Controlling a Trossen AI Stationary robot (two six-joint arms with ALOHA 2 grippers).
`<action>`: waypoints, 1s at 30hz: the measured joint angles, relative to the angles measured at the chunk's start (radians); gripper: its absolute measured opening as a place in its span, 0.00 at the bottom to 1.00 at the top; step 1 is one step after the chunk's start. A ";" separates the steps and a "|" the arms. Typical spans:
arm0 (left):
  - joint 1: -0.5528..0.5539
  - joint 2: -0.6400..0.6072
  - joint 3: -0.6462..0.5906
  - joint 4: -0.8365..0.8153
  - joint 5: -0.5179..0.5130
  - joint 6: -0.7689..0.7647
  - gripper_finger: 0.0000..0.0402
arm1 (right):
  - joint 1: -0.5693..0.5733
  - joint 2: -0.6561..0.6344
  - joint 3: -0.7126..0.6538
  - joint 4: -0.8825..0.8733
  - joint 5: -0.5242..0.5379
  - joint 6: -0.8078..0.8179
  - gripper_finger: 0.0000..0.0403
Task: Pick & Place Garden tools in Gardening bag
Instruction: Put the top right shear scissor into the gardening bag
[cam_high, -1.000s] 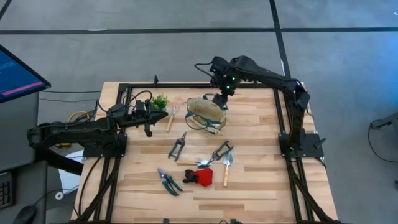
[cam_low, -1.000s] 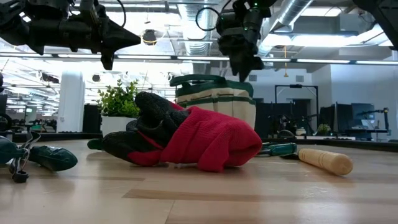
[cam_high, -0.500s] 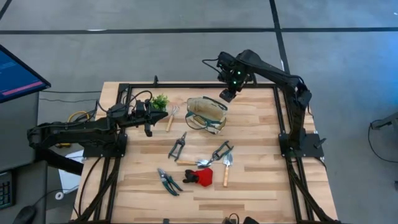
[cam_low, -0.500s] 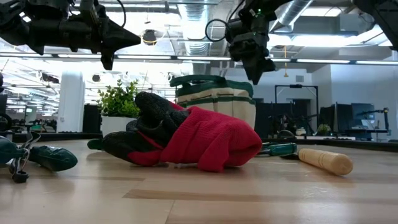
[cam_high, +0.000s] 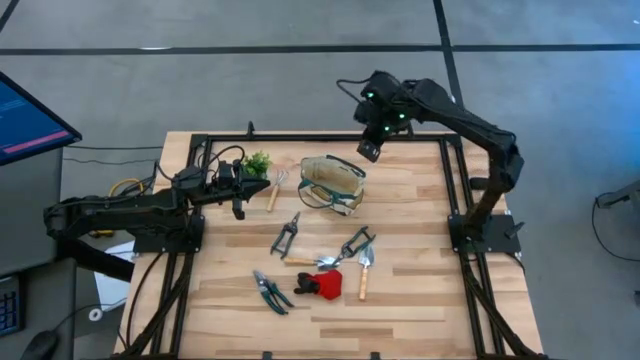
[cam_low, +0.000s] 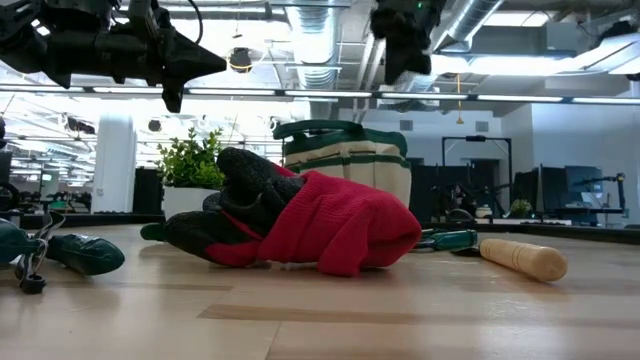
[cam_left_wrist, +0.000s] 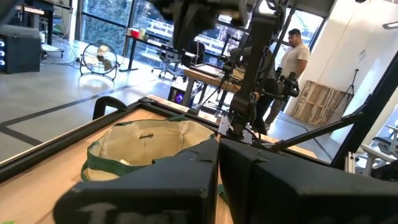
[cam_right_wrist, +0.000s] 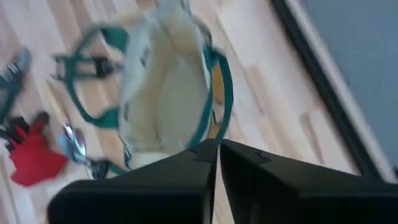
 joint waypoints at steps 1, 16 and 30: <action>0.000 0.000 0.000 0.000 0.000 0.000 0.01 | 0.006 -0.016 0.000 0.019 0.000 0.003 0.05; 0.000 0.000 0.000 0.000 0.000 0.000 0.01 | 0.105 -0.193 0.000 0.117 0.008 0.007 0.00; 0.000 0.000 0.000 0.000 0.000 0.000 0.01 | 0.266 -0.392 -0.206 0.377 0.156 0.022 0.00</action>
